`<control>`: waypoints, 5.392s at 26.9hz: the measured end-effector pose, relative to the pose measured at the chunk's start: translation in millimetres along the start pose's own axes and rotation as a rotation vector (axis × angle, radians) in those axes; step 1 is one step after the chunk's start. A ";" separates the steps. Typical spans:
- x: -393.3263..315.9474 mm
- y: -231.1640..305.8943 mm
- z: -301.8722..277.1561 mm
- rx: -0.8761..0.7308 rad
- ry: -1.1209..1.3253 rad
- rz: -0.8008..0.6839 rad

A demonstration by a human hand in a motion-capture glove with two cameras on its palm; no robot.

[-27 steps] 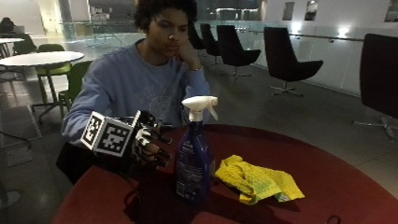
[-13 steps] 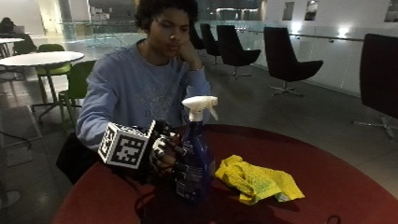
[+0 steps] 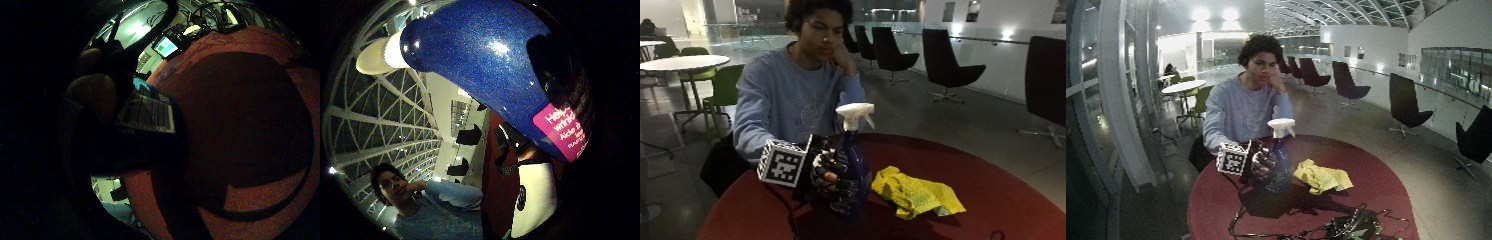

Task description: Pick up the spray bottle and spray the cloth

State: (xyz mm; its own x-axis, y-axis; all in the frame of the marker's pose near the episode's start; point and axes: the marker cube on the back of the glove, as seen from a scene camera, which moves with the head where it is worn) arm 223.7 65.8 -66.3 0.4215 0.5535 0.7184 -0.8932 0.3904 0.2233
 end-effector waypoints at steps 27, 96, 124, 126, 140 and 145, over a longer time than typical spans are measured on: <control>-35.4 -20.9 -30.6 -0.279 0.292 -0.035; -40.6 -38.1 -49.9 -0.555 0.789 0.165; -43.8 -33.4 -39.0 -0.554 0.780 0.148; -45.2 -32.0 -37.2 -0.546 0.774 0.133; -98.8 -3.2 1.8 -0.427 0.238 -0.069; -133.6 19.7 34.9 -0.443 0.013 -0.251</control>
State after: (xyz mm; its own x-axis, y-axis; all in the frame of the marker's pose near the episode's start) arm 144.3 -26.2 -134.9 0.6187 0.4107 0.6697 -0.6133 0.7852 0.0851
